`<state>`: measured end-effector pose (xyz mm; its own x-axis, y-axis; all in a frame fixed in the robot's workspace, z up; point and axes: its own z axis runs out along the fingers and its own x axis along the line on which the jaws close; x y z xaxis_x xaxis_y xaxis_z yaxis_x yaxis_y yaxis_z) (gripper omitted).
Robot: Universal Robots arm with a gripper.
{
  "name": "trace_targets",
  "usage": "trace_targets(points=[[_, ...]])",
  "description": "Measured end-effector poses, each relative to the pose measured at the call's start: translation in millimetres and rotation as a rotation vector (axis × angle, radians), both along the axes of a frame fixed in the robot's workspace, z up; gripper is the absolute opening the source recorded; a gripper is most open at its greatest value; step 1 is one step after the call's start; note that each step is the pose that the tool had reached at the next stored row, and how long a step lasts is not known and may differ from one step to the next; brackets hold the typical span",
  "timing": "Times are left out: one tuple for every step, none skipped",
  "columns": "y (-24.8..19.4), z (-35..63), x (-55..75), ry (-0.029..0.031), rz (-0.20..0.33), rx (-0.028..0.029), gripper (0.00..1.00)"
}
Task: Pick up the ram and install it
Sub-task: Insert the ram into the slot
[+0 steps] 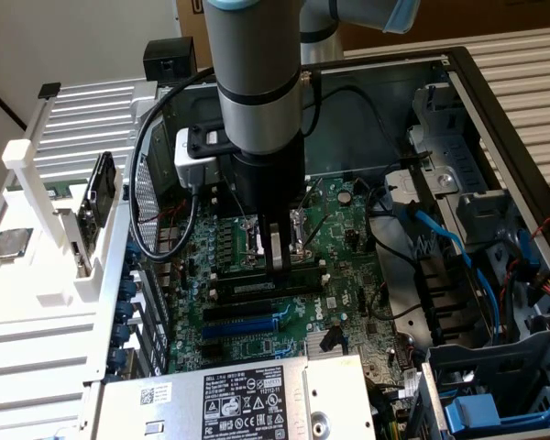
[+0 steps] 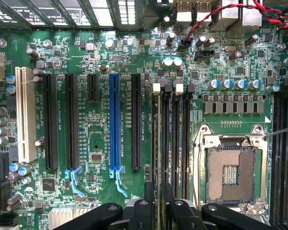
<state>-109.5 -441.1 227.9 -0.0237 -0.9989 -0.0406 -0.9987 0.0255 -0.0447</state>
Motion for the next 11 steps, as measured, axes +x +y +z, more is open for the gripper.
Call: trace_targets(points=[[0.0, 0.0, 0.0, 0.0, 0.0, 0.0, 0.2], [0.0, 0.0, 0.0, 0.0, 0.0, 0.0, 0.2], [0.0, 0.5, -0.3, 0.0, 0.0, -0.0001, 0.2], [0.0, 1.0, -0.6, 0.0, 0.0, -0.0001, 0.2], [0.0, 1.5, -1.0, -0.0001, 0.0, 0.0, 0.2], [0.0, 2.6, -1.8, -0.0001, 0.0, 0.0, 0.2], [0.0, 4.0, -2.8, -0.0001, 0.0, 0.0, 0.2], [0.0, 5.8, -3.9, -0.0002, 0.0, 0.0, 0.2], [0.0, 7.8, -4.9, -0.0003, 0.0, 0.0, 0.2], [0.1, 9.6, -5.8, -0.0004, 0.0, 0.0, 0.2], [0.2, 11.1, -6.4, -0.0005, 0.0, 0.0, 0.2]])
